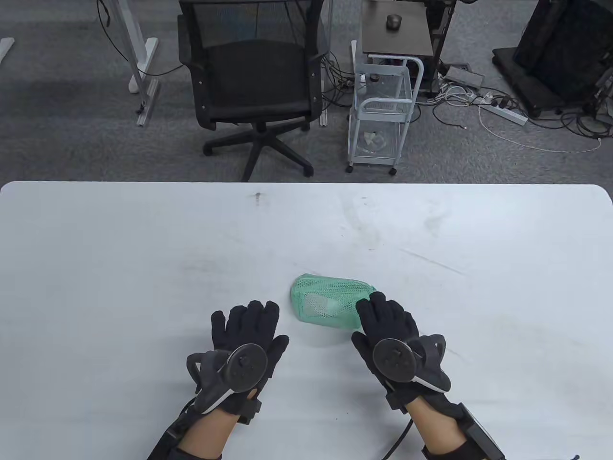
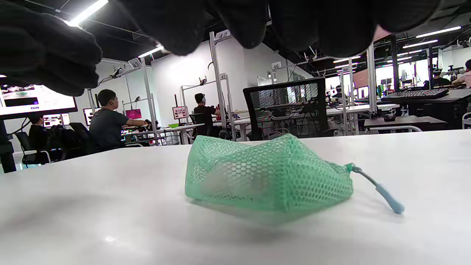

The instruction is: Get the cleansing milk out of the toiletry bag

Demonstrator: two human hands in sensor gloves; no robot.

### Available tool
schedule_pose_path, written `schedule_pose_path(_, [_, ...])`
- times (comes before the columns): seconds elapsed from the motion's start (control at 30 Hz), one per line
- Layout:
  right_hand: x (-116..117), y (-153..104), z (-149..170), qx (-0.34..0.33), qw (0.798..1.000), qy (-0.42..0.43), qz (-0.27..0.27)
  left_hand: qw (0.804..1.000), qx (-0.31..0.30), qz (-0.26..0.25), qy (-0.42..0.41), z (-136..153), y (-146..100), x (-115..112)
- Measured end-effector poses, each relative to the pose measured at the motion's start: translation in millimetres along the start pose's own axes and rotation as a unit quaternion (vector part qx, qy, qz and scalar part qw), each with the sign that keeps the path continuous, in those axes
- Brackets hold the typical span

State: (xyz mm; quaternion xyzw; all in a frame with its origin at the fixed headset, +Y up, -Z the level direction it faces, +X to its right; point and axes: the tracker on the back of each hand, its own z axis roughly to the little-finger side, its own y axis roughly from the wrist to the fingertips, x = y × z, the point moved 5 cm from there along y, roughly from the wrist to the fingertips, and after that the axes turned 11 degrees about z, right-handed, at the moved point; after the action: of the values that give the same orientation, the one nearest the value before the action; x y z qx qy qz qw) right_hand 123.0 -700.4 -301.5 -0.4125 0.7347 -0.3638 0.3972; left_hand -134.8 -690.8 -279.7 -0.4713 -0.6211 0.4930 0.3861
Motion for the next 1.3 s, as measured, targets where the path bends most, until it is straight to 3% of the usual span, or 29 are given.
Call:
schedule_pose_path(0.83, [9,3,3,0.009,0.999,-0.021,-0.024,1.000,-0.002,0.013,0.006,-4,2,-4])
schedule_pose_path(1.3, [40,19,22,0.037,0.995,-0.059,-0.070,1.000,-0.001,0.022,0.002,-7,4,-5])
